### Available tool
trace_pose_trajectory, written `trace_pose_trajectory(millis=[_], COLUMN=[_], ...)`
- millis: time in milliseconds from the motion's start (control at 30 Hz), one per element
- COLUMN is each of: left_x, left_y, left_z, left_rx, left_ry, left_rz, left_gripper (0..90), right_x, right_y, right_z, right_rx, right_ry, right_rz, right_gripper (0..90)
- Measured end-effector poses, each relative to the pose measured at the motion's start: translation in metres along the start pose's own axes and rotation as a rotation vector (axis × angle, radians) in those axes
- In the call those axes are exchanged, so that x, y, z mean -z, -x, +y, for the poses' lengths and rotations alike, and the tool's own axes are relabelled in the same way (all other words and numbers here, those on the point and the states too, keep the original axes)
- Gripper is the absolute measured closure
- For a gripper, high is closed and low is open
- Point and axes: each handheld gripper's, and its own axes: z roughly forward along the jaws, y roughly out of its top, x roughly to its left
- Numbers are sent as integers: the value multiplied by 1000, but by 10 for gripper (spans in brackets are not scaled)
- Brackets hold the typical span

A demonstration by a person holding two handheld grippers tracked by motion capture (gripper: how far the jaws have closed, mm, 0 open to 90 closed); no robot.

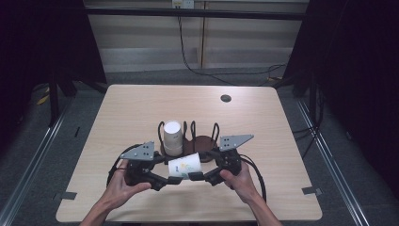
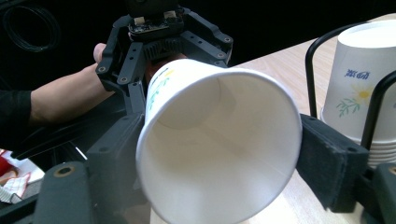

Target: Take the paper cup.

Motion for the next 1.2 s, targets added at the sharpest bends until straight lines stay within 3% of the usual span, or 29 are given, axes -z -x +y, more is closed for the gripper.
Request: trace_pose_trajectory(millis=[200, 400, 633, 1000, 1200], left_x=[0, 0, 1, -1, 2], left_y=[-2, -4, -7, -8, -9], left_z=[-2, -3, -4, -6, -7], left_rx=[29, 43, 68, 46, 46], left_ry=[2, 1, -23, -102, -111], left_rz=[-20, -3, 20, 47, 67], left_gripper=[351, 300, 179, 162, 161], right_x=[1, 2, 4, 8, 16], right_y=[1, -1, -1, 1, 2], right_z=[0, 1, 2, 2, 5], right_rx=[-3, 13, 13, -10, -20], right_ry=[-2, -6, -4, -24, -24], right_rz=[10, 6, -15, -66, -99], right_gripper=[263, 290, 291, 291, 291])
